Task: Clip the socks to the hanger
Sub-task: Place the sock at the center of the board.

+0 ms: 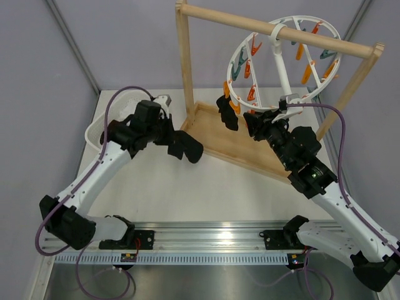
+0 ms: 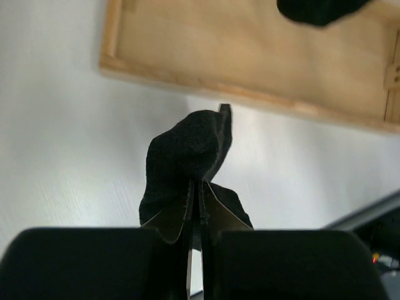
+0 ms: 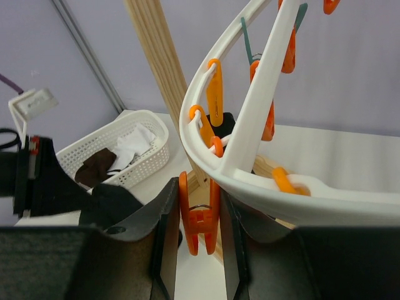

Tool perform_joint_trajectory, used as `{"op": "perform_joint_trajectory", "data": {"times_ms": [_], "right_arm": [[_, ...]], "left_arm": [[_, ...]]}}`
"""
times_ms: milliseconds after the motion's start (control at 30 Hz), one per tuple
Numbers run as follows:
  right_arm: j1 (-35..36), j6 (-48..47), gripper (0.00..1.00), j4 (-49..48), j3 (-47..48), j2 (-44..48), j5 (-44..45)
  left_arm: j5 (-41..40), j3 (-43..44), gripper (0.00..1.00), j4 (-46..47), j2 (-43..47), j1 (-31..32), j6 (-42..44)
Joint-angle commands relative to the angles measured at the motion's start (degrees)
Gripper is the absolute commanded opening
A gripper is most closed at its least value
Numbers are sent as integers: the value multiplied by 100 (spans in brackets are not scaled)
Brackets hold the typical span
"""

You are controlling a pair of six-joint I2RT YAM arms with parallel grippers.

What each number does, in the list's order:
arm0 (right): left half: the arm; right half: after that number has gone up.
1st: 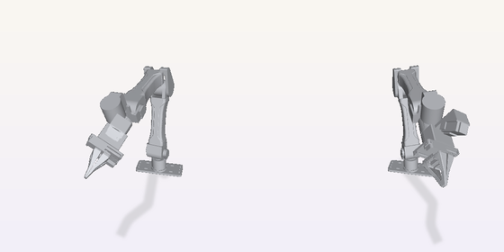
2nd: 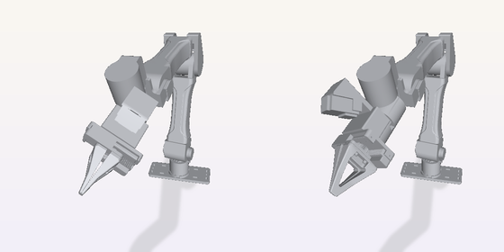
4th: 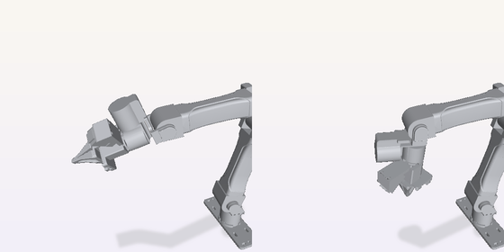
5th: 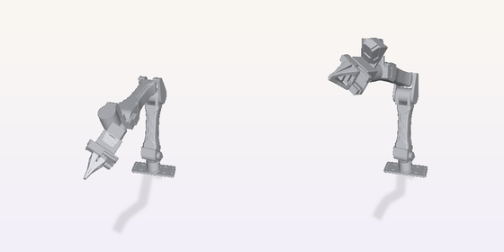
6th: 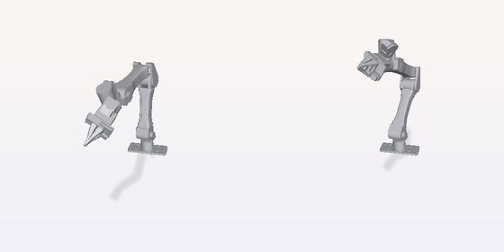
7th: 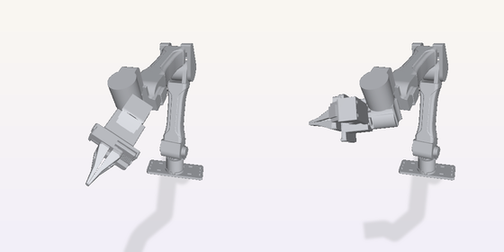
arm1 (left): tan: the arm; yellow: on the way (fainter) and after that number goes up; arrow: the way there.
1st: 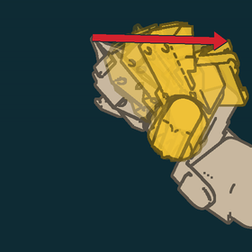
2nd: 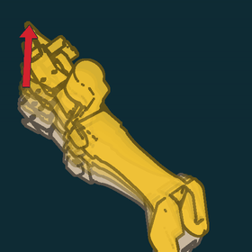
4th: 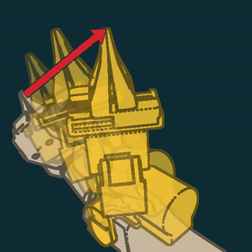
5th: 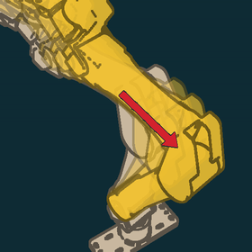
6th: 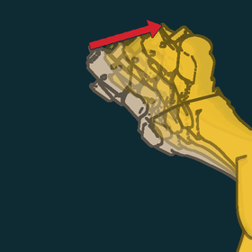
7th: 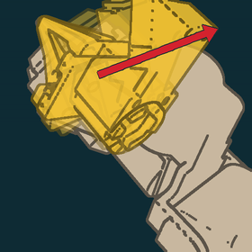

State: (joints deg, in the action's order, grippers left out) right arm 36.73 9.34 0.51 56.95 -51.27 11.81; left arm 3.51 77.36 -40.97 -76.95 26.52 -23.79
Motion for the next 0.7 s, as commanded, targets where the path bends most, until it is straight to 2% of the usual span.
{"op": "perform_joint_trajectory", "data": {"times_ms": [0,133,200,233,267,333,367,533,633,667], "right_arm": [[80,67,0,986,-210,20,-434],[80,138,0,1003,-237,55,-434],[80,182,0,1021,-237,73,-452],[80,191,0,1047,-237,82,-461],[80,208,0,1056,-237,99,-469],[80,208,0,1091,-237,99,-452],[80,217,0,1109,-228,82,-461],[80,252,0,1118,-210,73,-531],[80,270,0,1109,-237,108,-548],[80,270,0,1100,-237,117,-566]], "left_arm": [[641,-808,5,343,592,291,85],[836,-1951,9,521,997,512,645],[48,-2356,17,319,928,521,718],[-312,-2444,38,92,814,512,631],[-1281,-2489,55,-24,761,503,561],[-2078,-2463,81,-209,638,407,315],[-2578,-2411,97,-323,602,363,244],[-2882,-2121,99,-438,839,72,-492],[-2488,-2347,98,-238,1050,98,-1090],[-2060,-2505,97,-97,1085,116,-1249]]}}
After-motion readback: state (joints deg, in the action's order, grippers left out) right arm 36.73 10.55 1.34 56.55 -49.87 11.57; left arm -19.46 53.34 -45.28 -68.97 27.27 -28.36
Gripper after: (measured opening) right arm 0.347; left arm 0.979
